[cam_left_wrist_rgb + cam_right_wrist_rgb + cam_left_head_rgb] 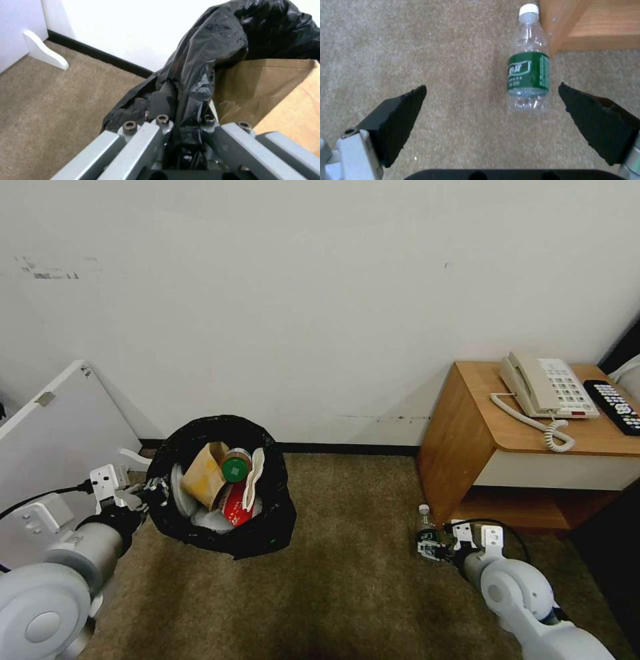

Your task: Pick up the trash bin, then pick up the garbage from the floor and place it into the trash bin.

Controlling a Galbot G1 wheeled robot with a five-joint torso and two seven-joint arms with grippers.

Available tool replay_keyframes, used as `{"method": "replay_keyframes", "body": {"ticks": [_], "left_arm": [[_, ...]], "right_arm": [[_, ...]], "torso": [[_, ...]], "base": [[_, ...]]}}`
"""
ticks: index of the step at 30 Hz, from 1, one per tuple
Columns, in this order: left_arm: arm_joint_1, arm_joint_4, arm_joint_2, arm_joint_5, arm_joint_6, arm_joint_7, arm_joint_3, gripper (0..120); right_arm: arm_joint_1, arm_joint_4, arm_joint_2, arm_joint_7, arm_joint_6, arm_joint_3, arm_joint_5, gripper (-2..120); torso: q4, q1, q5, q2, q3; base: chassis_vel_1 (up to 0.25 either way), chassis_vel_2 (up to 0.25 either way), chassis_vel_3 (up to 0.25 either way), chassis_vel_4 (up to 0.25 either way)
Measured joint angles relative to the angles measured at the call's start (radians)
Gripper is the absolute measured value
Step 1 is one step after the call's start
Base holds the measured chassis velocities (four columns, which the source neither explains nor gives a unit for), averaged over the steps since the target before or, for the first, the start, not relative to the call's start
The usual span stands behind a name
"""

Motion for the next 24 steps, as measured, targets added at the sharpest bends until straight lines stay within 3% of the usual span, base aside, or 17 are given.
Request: {"method": "replay_keyframes", "body": {"ticks": [11,24], "left_arm": [[0.004,0.0,-0.003,0.004,0.0,-0.001,-0.001,1],[0.005,0.005,-0.003,0.001,0.0,0.001,-0.006,1]], "right_arm": [[0.12,-0.191,0.053,-0.062,0.015,-0.01,-0.09,100],[0.169,-0.312,0.09,-0.07,0.023,-0.005,-0.135,100]], "torso": [[0.0001,0.0,0.0002,0.0,0.0],[0.0,0.0,0.0,0.0,0.0]], "base": [[0.0,0.0,0.0,0.0],[0.0,0.0,0.0,0.0]]}}
